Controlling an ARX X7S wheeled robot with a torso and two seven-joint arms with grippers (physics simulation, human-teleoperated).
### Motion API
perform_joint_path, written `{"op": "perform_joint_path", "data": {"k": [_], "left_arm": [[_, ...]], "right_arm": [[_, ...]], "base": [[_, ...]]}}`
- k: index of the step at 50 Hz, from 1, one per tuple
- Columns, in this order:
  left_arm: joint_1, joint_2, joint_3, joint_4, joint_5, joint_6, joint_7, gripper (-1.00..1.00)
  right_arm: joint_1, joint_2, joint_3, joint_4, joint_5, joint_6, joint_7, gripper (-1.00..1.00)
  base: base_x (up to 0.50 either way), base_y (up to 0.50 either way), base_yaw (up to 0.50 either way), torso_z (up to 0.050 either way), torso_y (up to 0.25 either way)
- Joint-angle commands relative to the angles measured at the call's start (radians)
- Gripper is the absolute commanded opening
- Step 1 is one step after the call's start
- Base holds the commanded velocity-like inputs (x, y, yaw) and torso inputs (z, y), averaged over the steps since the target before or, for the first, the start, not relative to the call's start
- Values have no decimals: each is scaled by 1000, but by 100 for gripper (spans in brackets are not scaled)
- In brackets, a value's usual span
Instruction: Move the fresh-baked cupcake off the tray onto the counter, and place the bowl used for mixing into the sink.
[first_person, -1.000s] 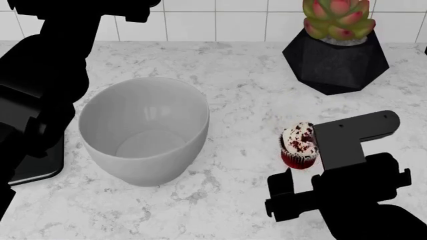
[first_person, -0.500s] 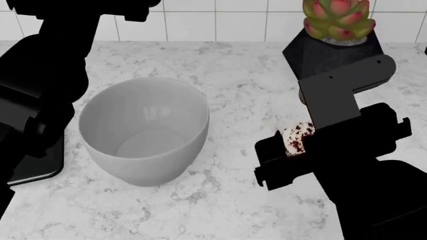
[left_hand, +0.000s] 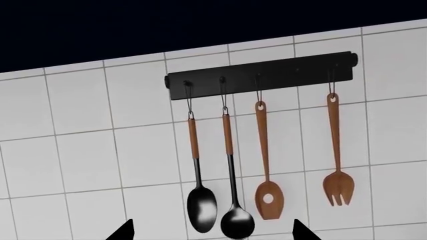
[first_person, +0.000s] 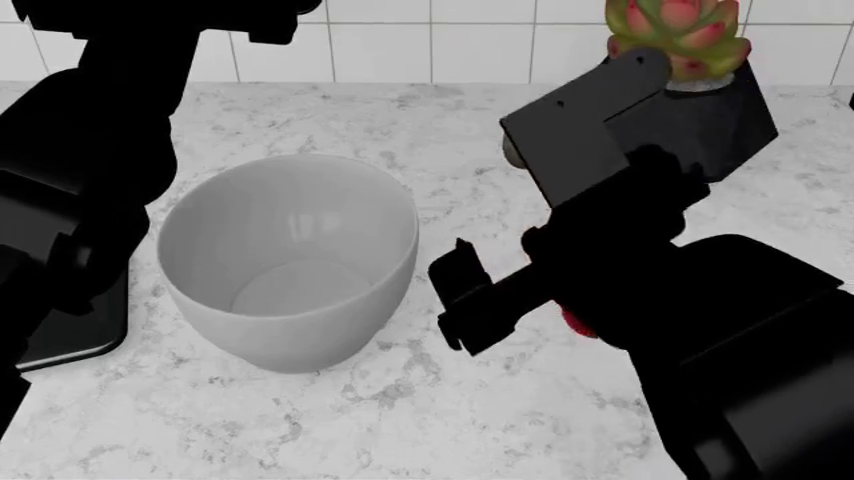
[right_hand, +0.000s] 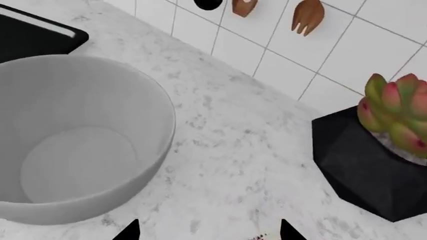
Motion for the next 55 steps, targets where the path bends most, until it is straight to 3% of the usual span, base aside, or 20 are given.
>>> {"op": "perform_joint_path", "data": {"k": [1, 55], "left_arm": [[7, -4, -6, 7, 0, -4, -6, 100], [-16, 24, 11, -70, -4, -7, 15, 100]], "right_arm": [[61, -28, -97, 124, -4, -121, -110, 100], [115, -91, -238, 212, 49, -278, -355, 100]], "base": [[0, 0, 0, 0, 0], [0, 0, 0, 0, 0]]}}
